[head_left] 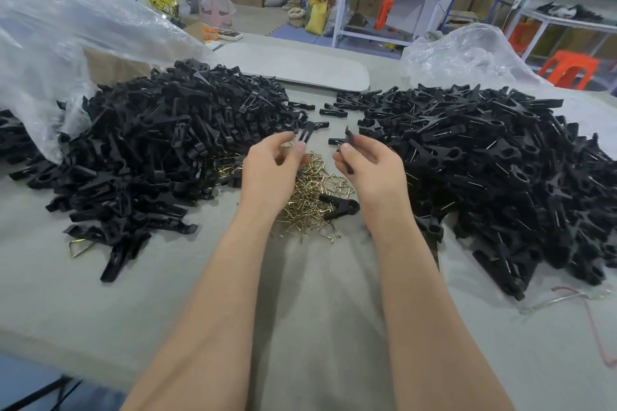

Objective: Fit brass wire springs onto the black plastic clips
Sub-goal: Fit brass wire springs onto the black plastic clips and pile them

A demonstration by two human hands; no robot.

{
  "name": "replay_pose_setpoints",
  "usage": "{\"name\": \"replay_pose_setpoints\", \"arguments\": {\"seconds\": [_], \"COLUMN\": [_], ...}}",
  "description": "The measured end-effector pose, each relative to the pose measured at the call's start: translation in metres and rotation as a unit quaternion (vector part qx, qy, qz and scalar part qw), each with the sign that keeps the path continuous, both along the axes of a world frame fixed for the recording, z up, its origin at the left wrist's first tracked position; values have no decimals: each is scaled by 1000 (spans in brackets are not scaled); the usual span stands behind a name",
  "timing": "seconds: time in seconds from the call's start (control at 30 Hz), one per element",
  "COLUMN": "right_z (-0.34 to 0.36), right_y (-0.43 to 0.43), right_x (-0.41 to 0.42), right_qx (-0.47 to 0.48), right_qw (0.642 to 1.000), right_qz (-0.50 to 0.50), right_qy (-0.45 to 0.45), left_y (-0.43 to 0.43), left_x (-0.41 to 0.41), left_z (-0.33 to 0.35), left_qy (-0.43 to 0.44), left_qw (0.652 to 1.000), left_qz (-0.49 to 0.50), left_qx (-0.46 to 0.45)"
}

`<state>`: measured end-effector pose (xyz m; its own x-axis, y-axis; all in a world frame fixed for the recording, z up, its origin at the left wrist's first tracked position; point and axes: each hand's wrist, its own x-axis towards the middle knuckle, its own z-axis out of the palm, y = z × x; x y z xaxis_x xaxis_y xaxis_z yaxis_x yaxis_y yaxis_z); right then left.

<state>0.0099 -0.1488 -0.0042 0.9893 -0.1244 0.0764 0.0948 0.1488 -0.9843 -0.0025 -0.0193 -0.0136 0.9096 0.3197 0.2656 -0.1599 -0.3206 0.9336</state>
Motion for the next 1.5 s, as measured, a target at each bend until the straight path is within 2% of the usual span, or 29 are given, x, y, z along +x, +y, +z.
{"name": "replay_pose_setpoints", "arguments": {"seconds": [0.13, 0.3, 0.43, 0.63, 0.83, 0.97, 1.0, 1.1, 1.17, 1.27, 1.5], "right_z": [-1, -1, -1, 0, -1, -2, -2, -3, -3, -2, 1], "right_y": [5, 9, 8, 6, 10, 7, 6, 4, 4, 4, 6], "right_x": [-3, -3, -2, -5, -5, -3, -2, -2, -2, -2, -5], "right_qx": [-6, -80, -79, -90, -155, -124, -104, -69, -56, -53, -139], "right_qw": [999, 994, 995, 993, 981, 989, 992, 994, 995, 996, 986], "right_qz": [36, 35, 33, 42, 37, 30, 35, 60, 74, 54, 29], "right_qy": [-27, -61, -55, -70, -109, -78, -70, -52, -46, -41, -81], "left_y": [-3, -5, -3, -3, -3, -6, -6, -4, -3, -4, -4], "left_x": [0, -3, -1, 2, 2, 2, 1, 0, 1, 2, 1], "left_z": [-2, -2, -5, -6, -2, 1, 1, -1, -3, -3, -3], "left_qy": [18, 28, 25, 48, 20, 21, 15, -16, -26, -23, -42], "left_qw": [992, 981, 989, 974, 977, 970, 973, 992, 995, 996, 993], "left_qz": [-74, -156, -136, -111, -96, -133, -137, -120, -98, -81, -110], "left_qx": [-97, -116, -58, -193, -189, -205, -187, -47, -5, -8, -20]}}
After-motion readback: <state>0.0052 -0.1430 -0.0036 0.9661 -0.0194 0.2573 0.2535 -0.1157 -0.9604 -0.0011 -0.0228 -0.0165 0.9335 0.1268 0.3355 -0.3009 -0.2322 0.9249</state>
